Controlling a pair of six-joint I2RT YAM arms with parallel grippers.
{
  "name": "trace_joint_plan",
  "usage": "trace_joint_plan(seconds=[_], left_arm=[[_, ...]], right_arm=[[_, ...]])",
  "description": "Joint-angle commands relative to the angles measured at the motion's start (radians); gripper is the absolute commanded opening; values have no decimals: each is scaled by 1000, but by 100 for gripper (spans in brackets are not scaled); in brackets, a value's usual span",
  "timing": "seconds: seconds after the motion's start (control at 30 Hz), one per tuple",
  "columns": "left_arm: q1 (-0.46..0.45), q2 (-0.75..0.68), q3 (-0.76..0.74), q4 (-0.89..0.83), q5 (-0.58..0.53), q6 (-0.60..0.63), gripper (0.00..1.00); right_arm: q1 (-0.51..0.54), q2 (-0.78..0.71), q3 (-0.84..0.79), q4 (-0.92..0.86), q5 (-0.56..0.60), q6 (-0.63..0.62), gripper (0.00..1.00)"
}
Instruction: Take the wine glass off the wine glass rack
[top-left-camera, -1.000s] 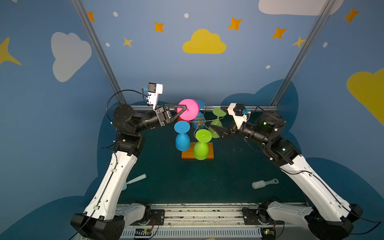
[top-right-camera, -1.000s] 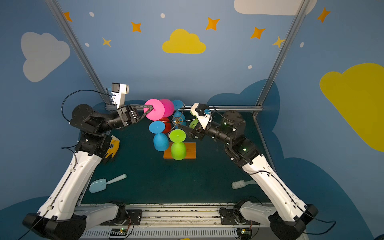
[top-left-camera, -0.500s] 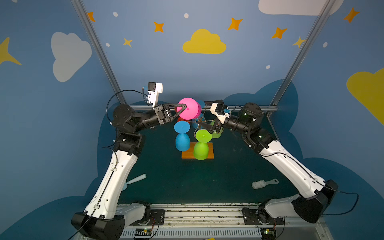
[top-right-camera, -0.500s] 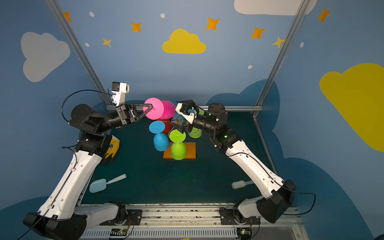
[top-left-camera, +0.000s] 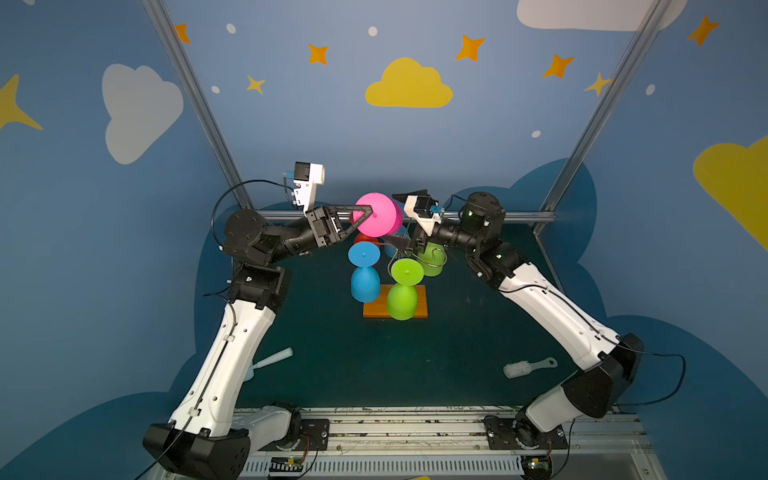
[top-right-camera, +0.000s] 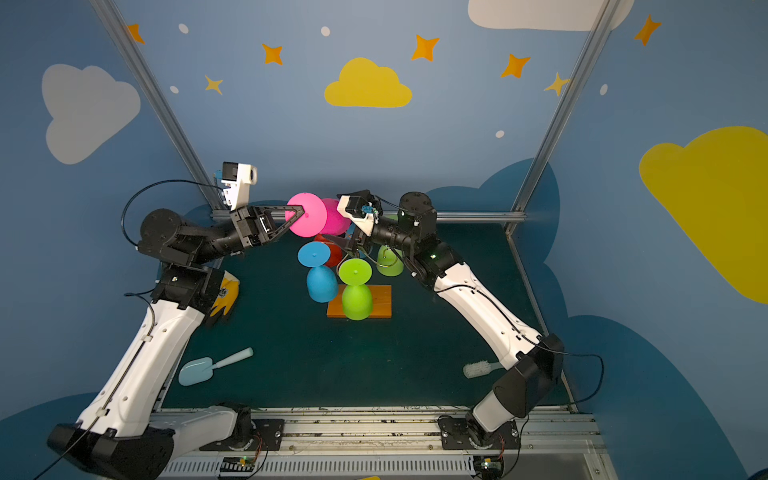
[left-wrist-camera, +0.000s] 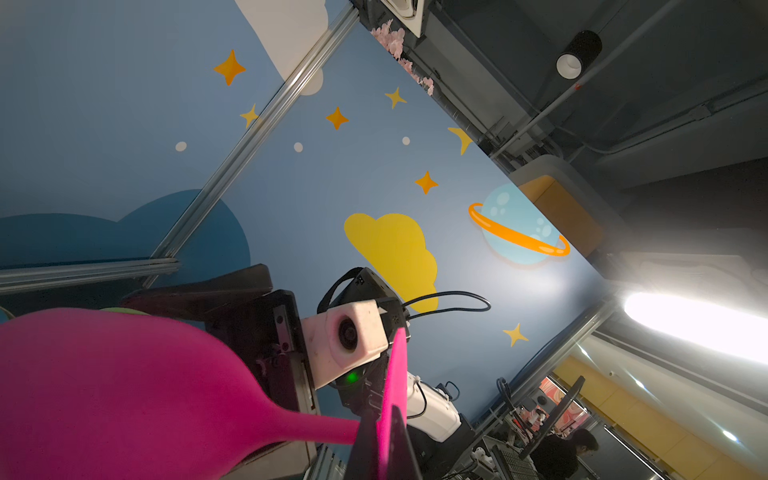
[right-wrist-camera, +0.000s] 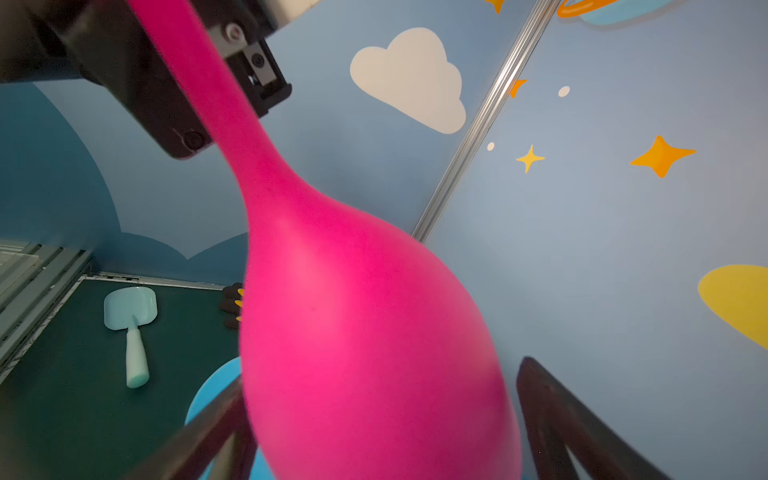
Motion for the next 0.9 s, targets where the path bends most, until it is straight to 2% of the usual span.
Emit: trace_joint_plan(seconds=[0.0, 0.3, 0.53, 0.67, 0.77, 0.8, 0.87], left_arm=[[3, 1, 14, 66, 11, -27, 3], [4, -6, -1, 75, 8, -37, 3], [7, -19, -10, 45, -2, -9, 10], [14, -29, -11, -2, -21, 33, 30], [20, -40, -14, -28, -34, 60, 61], [24, -44, -15, -39, -38, 73, 67], [32, -60, -21, -75, -57, 117, 71]], right_arm=[[12, 14, 32, -6, 12, 10, 92], [27, 21, 29, 5, 59, 28, 88], [43, 4, 10, -17, 128, 16, 66], [55, -23, 8, -69, 168, 20, 59], [60, -48, 8, -113, 205, 35, 57], [63, -60, 11, -140, 226, 45, 57], [64, -82, 14, -200, 271, 59, 56]])
